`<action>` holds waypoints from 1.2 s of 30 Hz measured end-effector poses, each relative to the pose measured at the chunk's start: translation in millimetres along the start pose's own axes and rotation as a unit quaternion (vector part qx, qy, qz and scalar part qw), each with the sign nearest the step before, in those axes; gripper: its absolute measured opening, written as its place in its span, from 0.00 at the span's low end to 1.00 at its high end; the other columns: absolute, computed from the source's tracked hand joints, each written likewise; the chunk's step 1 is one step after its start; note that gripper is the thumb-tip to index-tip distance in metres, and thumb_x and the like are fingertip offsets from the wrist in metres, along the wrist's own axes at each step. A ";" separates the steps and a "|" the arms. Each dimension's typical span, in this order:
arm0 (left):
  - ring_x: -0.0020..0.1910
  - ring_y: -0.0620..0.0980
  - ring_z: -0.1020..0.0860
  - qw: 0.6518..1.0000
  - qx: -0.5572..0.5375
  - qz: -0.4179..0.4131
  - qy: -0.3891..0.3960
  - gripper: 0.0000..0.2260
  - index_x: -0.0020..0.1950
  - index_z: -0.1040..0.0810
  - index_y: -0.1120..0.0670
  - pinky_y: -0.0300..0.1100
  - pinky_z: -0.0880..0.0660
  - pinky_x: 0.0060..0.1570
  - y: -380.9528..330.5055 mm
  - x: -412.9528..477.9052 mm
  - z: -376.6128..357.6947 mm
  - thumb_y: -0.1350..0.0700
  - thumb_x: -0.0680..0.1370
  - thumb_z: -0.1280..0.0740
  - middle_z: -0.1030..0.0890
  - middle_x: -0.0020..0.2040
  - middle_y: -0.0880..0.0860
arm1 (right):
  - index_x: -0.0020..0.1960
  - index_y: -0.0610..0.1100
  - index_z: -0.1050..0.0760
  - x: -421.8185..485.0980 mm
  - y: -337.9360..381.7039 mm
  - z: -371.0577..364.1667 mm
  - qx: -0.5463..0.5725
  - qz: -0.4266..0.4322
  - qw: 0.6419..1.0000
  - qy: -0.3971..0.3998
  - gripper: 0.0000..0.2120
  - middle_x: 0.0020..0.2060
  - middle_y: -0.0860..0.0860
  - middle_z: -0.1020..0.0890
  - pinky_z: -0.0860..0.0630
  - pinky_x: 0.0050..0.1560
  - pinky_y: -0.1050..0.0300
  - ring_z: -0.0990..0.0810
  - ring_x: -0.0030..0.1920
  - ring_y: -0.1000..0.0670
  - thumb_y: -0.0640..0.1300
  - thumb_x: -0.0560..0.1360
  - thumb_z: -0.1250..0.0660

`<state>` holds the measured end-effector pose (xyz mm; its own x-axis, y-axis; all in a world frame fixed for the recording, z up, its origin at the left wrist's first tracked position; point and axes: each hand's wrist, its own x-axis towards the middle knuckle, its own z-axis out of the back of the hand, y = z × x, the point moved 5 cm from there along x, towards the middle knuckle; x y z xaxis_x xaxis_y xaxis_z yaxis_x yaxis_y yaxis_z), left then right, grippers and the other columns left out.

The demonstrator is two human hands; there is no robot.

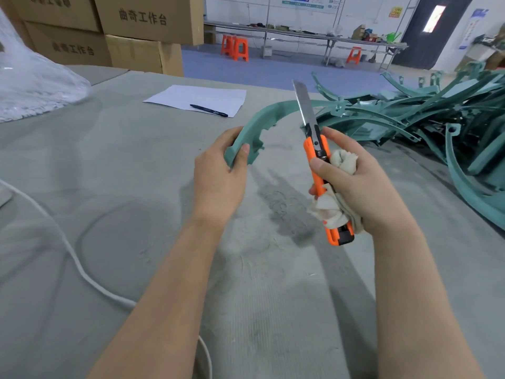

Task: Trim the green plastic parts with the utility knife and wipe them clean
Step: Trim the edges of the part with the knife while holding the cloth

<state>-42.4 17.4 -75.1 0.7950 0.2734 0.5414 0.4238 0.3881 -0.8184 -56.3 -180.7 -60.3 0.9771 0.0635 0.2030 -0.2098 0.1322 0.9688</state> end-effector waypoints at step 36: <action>0.41 0.41 0.22 0.996 -0.010 -0.024 0.086 0.08 0.54 0.19 0.52 0.34 0.27 0.43 -1.7 -2.1 -5.2 0.61 0.79 0.36 0.17 0.43 0.46 | 0.54 0.52 0.20 -4.1 -4.9 -30.0 0.029 -0.022 0.994 0.108 0.08 0.26 0.48 0.25 0.27 0.25 0.62 0.25 0.25 0.52 0.42 0.77 0.32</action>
<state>-42.5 11.6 -75.8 0.8358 0.0987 0.5401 0.4705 0.3783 -0.7972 -60.3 -152.0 -70.1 0.9537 0.2703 0.1317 -0.1594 0.0834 0.9837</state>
